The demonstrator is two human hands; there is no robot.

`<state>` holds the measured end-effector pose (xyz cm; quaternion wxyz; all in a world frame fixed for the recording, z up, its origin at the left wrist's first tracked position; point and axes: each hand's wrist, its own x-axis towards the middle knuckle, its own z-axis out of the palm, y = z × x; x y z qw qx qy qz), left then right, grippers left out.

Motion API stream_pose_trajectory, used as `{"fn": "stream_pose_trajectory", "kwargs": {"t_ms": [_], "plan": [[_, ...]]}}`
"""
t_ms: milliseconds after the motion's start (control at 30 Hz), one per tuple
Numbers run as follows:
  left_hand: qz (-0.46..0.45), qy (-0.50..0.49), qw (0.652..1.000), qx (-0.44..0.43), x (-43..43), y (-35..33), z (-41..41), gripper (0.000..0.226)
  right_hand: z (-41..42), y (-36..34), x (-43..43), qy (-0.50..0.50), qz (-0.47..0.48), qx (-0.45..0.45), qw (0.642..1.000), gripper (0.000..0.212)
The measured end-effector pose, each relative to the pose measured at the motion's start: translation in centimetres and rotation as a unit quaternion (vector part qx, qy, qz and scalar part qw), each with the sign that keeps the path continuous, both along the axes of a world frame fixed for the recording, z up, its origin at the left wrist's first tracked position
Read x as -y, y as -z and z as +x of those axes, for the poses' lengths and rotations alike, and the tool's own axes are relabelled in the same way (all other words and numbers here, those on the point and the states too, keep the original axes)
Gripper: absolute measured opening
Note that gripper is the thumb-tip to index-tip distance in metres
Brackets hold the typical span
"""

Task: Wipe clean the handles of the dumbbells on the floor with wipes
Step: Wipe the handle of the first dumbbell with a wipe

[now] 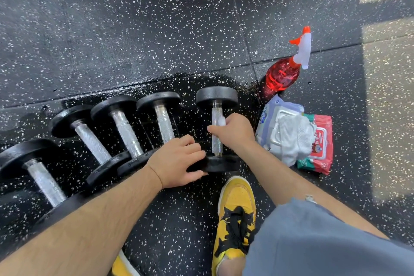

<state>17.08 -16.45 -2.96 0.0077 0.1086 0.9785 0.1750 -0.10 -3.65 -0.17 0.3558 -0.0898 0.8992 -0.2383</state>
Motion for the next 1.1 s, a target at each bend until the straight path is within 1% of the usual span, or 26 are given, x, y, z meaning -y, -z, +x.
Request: {"fn": "stream_pose_trajectory", "kwargs": {"t_ms": [200, 367, 500, 700, 900, 1000, 1100], "plan": [[0.003, -0.029, 0.999, 0.016, -0.1, -0.4, 0.1, 0.063, -0.1, -0.1, -0.8, 0.058, -0.032, 0.014, 0.998, 0.038], [-0.009, -0.025, 1.000, 0.009, 0.0, -0.4, 0.2, 0.063, -0.7, 0.5, -2.0, 0.084, -0.066, 0.043, 0.993, 0.040], [-0.021, -0.026, 0.999, 0.010, -0.1, -0.4, 0.2, 0.064, -1.2, 0.8, -2.6, 0.094, -0.085, 0.060, 0.990, 0.047], [-0.040, -0.029, 0.999, 0.016, -0.1, -0.6, 0.1, 0.068, -1.0, 1.4, -2.9, 0.112, -0.117, 0.082, 0.983, 0.043], [-0.054, -0.026, 0.998, 0.018, 0.1, -0.7, 0.1, 0.075, 0.1, 1.6, -1.8, 0.097, -0.157, 0.114, 0.976, 0.046], [-0.059, -0.011, 0.998, 0.010, 0.1, -0.6, 0.1, 0.069, 0.3, 1.5, -1.5, 0.098, -0.178, 0.141, 0.969, 0.044], [-0.076, 0.014, 0.997, 0.004, 0.2, -0.6, 0.0, 0.053, 0.0, 1.0, -1.4, 0.085, -0.188, 0.163, 0.965, 0.042]]}}
